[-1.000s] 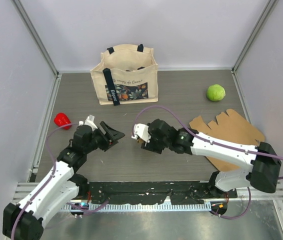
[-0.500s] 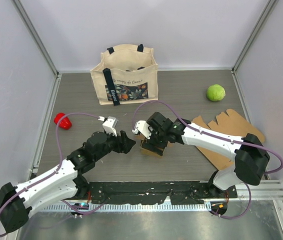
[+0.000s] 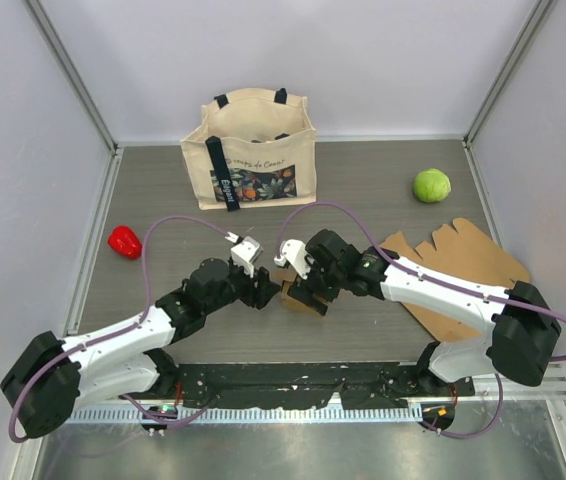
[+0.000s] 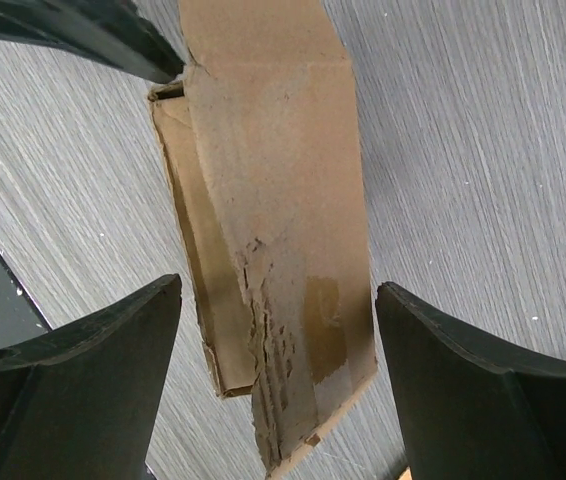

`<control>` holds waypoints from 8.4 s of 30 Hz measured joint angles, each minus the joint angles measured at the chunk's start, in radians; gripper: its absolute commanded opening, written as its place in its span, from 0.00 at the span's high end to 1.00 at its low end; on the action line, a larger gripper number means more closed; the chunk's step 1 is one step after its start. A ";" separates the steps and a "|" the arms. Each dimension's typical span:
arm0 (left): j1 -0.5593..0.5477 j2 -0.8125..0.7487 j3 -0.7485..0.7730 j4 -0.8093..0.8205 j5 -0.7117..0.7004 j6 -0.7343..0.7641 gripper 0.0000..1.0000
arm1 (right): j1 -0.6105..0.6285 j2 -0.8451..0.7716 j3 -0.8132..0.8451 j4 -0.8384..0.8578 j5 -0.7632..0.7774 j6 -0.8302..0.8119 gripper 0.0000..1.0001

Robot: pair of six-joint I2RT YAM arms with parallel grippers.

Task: Fold the paper box

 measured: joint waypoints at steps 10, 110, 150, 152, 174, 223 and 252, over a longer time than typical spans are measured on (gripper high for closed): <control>-0.001 0.045 0.054 0.022 0.006 0.035 0.57 | 0.000 0.004 -0.011 0.023 0.011 0.000 0.23; 0.018 0.319 0.558 -0.594 0.051 -0.154 1.00 | -0.010 0.043 -0.043 0.127 0.090 0.029 0.30; 0.005 0.299 0.558 -0.685 0.038 -0.170 1.00 | 0.008 -0.276 -0.131 -0.053 0.328 0.663 0.47; 0.005 0.294 0.557 -0.687 0.038 -0.177 1.00 | 0.015 -0.274 -0.124 -0.068 0.330 0.681 0.50; -0.034 0.280 0.537 -0.679 0.027 -0.227 1.00 | 0.042 -0.213 -0.058 -0.113 0.321 0.934 0.99; -0.259 0.148 0.361 -0.573 -0.276 -0.313 1.00 | -0.083 -0.418 -0.107 -0.126 0.234 1.346 0.37; 0.066 -0.032 0.399 -0.630 0.140 -0.464 0.36 | -0.097 -0.459 -0.421 0.226 0.140 1.330 0.46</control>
